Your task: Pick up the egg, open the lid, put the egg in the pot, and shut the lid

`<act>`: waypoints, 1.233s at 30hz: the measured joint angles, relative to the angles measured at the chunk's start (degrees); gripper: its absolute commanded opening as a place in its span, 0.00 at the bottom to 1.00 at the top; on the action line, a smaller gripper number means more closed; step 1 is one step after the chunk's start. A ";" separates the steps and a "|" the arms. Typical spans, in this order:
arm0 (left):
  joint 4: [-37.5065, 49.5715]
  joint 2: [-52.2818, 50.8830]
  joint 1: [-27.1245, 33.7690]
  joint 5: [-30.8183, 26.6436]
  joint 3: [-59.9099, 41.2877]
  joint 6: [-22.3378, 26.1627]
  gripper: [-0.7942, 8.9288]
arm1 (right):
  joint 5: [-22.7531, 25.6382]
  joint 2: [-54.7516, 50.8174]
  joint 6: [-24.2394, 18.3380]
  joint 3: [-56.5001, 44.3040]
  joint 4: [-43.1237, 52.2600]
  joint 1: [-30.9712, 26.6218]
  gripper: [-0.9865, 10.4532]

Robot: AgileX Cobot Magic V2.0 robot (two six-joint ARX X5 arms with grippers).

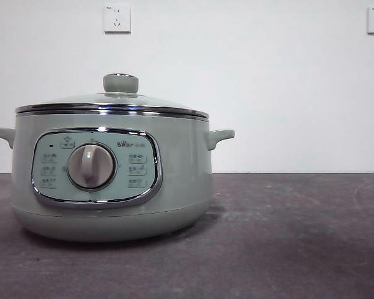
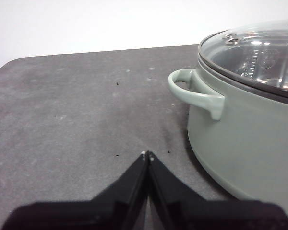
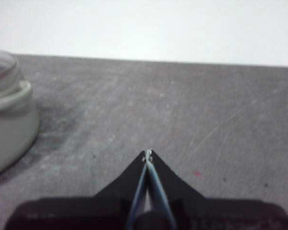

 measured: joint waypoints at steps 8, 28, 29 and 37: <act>0.00 0.00 0.00 -0.02 0.00 0.00 0.08 | 0.02 -4.31 2.45 -2.27 -3.72 0.00 0.09; 0.00 0.00 0.00 0.00 0.00 0.00 0.08 | 0.11 -2.78 5.18 -2.27 -3.74 0.00 0.09; 0.00 0.00 0.00 0.00 0.00 0.00 0.08 | 0.11 -2.78 5.18 -2.27 -3.74 0.00 0.09; 0.00 0.00 0.00 0.00 0.00 0.00 0.08 | 0.11 -2.78 5.18 -2.27 -3.74 0.00 0.09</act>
